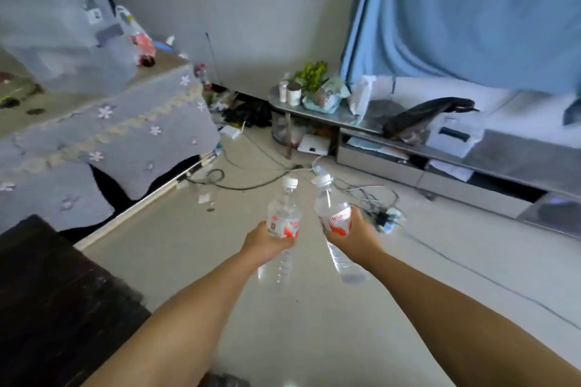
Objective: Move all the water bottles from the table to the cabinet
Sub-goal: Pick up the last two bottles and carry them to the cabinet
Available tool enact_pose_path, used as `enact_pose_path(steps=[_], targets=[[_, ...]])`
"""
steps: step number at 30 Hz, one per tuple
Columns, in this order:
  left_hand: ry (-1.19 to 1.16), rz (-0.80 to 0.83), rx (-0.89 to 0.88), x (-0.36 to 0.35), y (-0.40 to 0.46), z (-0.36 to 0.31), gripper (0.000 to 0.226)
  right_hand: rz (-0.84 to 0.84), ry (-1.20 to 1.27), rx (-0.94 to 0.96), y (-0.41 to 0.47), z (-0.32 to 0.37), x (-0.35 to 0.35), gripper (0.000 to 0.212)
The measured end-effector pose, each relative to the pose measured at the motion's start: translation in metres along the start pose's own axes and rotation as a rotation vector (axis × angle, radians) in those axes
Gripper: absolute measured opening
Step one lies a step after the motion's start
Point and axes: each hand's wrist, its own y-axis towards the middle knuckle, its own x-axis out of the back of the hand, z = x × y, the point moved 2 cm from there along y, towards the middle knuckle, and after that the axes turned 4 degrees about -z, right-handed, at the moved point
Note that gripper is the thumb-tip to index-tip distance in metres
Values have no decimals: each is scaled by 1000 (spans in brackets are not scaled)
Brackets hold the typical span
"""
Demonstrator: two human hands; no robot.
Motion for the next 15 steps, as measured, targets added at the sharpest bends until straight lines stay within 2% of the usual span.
enact_pose_path(steps=[7, 13, 15], targets=[[138, 279, -103, -161, 31, -86, 63, -210, 99, -365, 10, -148, 98, 61], [242, 475, -217, -258, 63, -149, 52, -320, 138, -472, 37, -204, 151, 51], [269, 542, -274, -291, 79, -177, 44, -355, 128, -506, 54, -224, 173, 54]])
